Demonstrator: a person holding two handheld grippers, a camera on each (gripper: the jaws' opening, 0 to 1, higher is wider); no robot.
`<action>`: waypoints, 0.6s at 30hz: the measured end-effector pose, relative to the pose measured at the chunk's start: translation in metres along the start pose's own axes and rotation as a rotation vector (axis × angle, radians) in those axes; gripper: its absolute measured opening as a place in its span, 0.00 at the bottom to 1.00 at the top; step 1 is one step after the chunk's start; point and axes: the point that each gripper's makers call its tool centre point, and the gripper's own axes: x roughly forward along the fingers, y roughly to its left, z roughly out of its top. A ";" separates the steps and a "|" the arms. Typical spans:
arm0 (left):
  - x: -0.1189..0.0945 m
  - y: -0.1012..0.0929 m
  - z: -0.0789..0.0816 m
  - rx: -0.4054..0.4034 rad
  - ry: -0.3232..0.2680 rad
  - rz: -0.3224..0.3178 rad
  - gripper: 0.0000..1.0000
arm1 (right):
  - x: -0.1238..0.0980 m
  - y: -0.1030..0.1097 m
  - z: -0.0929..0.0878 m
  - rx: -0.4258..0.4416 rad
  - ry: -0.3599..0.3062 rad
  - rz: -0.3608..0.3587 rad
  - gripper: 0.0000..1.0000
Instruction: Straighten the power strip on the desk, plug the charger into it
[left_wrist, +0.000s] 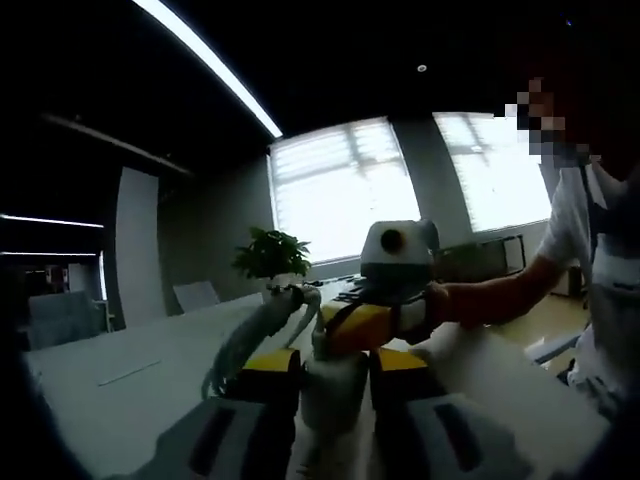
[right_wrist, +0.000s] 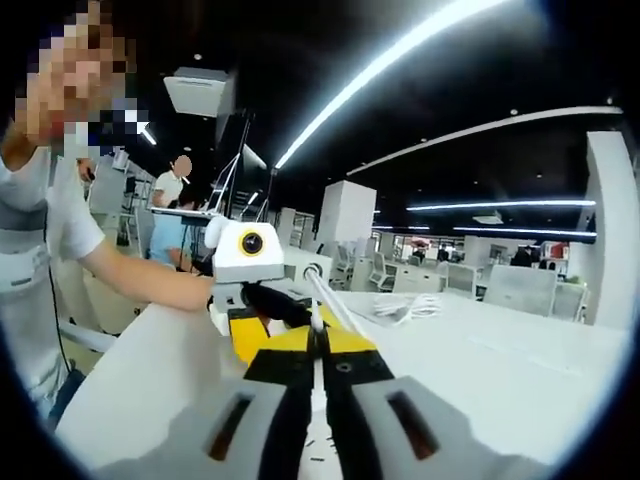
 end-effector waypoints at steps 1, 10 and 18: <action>-0.004 0.000 0.004 -0.019 -0.010 0.003 0.26 | -0.001 0.002 0.000 -0.006 -0.003 0.009 0.03; -0.005 0.004 0.007 0.036 -0.019 0.025 0.10 | -0.006 -0.004 -0.003 0.050 -0.018 -0.006 0.02; -0.005 0.005 0.006 0.071 0.007 0.030 0.08 | -0.007 -0.002 -0.003 0.046 -0.040 0.005 0.01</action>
